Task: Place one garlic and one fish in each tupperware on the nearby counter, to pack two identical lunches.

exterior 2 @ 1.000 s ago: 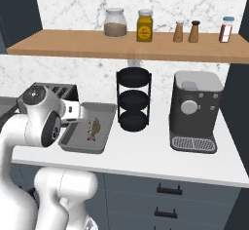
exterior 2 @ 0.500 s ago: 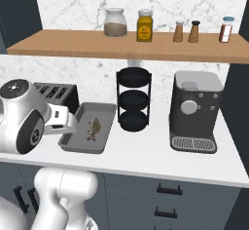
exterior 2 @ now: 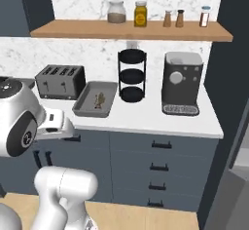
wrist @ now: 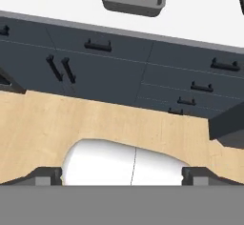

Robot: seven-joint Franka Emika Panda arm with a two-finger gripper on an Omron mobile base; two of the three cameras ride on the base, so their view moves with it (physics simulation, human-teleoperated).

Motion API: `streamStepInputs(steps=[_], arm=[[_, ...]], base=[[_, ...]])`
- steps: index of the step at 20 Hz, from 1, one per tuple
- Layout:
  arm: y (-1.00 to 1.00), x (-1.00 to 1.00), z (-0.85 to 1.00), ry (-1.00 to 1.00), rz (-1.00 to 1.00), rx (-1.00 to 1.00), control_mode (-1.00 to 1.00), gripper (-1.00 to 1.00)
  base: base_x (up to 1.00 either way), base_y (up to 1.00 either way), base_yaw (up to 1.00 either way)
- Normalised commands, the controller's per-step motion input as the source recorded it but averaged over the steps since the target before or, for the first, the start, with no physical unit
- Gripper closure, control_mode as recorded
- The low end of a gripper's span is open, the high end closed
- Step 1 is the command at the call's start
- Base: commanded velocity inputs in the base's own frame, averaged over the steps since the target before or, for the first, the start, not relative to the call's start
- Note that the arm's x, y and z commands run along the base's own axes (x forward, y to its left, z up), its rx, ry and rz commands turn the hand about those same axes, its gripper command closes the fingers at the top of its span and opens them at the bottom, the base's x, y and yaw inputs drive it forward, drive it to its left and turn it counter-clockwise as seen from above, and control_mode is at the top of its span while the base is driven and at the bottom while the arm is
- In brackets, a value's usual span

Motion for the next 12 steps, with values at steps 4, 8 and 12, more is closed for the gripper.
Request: streamStepInputs(steps=[4, 8, 12], arm=[[0.0, 0.0, 0.0, 0.0, 0.0, 0.0, 1.0, -1.0], [0.0, 0.0, 0.0, 0.0, 0.0, 0.0, 1.0, -1.0], [0.0, 0.0, 0.0, 0.0, 0.0, 0.0, 1.0, -1.0]], base=[[-0.99, -0.98, -0.02], [-0.72, -1.0, 0.0], [-0.14, -1.0, 0.01]])
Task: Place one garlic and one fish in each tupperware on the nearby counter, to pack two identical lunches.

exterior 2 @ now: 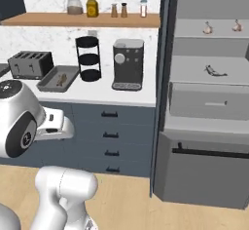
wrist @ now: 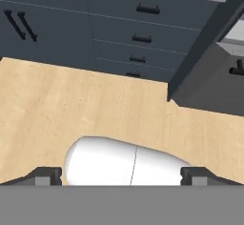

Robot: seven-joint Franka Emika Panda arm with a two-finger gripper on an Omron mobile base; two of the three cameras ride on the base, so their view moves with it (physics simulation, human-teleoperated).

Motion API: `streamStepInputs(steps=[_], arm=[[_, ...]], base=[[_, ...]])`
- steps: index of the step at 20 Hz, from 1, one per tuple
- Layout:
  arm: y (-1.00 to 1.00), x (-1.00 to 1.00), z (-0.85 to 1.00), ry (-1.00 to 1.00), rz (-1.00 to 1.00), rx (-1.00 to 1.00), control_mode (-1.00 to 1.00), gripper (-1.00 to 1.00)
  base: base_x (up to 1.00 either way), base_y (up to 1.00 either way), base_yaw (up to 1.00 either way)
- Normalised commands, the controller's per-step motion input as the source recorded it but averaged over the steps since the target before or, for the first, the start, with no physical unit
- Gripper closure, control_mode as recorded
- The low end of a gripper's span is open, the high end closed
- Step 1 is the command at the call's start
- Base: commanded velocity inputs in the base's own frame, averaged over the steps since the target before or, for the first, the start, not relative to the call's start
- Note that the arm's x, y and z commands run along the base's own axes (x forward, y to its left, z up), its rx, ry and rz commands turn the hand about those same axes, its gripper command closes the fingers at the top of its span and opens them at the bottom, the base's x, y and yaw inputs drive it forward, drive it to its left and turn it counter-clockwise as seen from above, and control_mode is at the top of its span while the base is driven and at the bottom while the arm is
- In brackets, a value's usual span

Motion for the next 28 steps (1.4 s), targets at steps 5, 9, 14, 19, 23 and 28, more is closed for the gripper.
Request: streamStepInputs(steps=[5, 9, 14, 19, 23, 28], arm=[[0.0, 0.0, 0.0, 0.0, 0.0, 0.0, 1.0, -1.0], [0.0, 0.0, 0.0, 0.0, 0.0, 0.0, 1.0, -1.0], [0.0, 0.0, 0.0, 0.0, 0.0, 0.0, 1.0, -1.0], [0.0, 0.0, 0.0, 0.0, 0.0, 0.0, 1.0, -1.0], [0.0, 0.0, 0.0, 0.0, 0.0, 0.0, 1.0, -1.0], [0.0, 0.0, 0.0, 0.0, 0.0, 0.0, 1.0, -1.0]], base=[[0.08, -1.0, 0.03], [0.42, -1.0, 0.09], [0.53, -1.0, 0.1], [0.7, -0.66, 0.05], [0.67, -0.05, 0.0], [0.59, -0.2, 0.0]])
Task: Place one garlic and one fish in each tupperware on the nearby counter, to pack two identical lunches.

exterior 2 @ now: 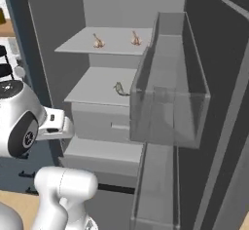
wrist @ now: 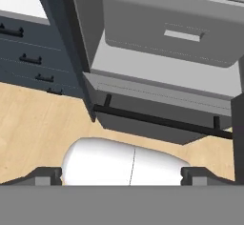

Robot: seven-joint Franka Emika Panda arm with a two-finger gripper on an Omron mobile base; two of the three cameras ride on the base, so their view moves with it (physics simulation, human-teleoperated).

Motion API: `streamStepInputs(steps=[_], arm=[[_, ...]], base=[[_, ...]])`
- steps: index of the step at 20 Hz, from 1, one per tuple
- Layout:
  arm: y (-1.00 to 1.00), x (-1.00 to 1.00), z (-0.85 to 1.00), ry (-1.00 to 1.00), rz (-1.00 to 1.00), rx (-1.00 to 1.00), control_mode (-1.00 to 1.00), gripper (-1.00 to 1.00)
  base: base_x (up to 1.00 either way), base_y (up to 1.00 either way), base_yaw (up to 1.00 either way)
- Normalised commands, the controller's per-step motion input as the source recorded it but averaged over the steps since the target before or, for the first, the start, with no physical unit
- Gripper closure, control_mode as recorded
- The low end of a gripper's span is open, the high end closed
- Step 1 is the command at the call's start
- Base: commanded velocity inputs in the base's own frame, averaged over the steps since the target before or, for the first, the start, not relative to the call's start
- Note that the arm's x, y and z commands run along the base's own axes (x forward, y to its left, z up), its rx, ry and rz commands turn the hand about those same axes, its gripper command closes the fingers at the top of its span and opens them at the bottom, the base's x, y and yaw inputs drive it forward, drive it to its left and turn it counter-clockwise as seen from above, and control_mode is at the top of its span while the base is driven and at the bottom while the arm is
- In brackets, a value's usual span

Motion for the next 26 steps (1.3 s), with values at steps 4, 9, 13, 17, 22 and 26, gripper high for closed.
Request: streamStepInputs(steps=[4, 9, 13, 17, 22, 26], arm=[[0.0, 0.0, 0.0, 0.0, 0.0, 0.0, 1.0, -1.0], [-0.02, 0.04, 0.0, -0.01, 0.0, 0.0, -1.0, -1.0], [0.0, 0.02, 0.13, -0.12, 0.0, 0.0, -1.0, -1.0], [0.0, 0.01, 0.68, -0.33, 0.0, 0.0, -1.0, -1.0], [0.0, 0.0, 0.73, -0.18, 0.0, 0.0, -1.0, -1.0], [0.0, 0.07, 0.86, -0.02, -0.03, 0.04, -1.0, -1.0]], base=[[0.6, -0.39, 0.0], [0.23, -0.2, 0.0], [0.0, 0.0, 0.0], [0.0, 0.0, 0.0], [0.0, 0.0, 0.0], [0.0, 0.0, 0.0]])
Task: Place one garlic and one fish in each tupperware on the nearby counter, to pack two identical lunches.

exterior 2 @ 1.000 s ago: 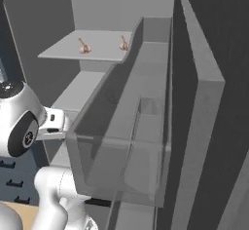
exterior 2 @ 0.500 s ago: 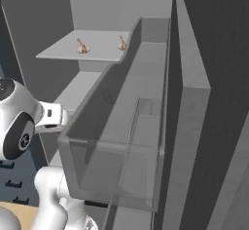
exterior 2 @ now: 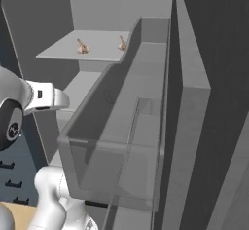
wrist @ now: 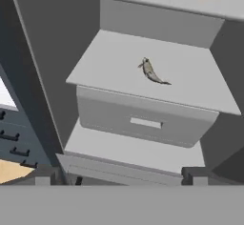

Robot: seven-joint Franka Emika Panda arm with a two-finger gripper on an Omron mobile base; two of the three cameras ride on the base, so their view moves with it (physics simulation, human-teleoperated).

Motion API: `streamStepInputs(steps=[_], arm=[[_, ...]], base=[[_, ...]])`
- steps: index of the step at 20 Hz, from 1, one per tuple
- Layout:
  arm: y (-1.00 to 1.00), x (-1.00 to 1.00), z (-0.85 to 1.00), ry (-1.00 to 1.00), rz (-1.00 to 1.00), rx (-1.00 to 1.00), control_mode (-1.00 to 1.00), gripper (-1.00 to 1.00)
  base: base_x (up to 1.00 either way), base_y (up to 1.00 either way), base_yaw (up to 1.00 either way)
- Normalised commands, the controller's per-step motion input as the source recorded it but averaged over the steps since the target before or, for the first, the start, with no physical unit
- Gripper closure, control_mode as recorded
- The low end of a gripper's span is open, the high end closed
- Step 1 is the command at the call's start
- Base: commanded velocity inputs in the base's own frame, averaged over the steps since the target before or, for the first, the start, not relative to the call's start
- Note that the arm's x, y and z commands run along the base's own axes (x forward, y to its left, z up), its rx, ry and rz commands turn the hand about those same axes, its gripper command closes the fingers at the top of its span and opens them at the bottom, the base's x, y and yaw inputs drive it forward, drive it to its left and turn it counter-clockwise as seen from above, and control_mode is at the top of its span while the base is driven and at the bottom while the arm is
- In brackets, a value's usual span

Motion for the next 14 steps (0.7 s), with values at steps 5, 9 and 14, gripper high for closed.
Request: streamStepInputs(steps=[5, 9, 14], arm=[[0.0, 0.35, 0.88, 0.0, -0.04, 0.07, -1.0, -1.0], [0.03, 0.52, 0.67, 0.0, -0.04, 0.03, -1.0, -1.0], [0.0, 0.4, 0.17, 0.01, -0.02, 0.06, -1.0, -1.0]], base=[[0.0, 0.0, 0.0], [0.0, 0.0, 0.0], [0.0, 0.0, 0.0]])
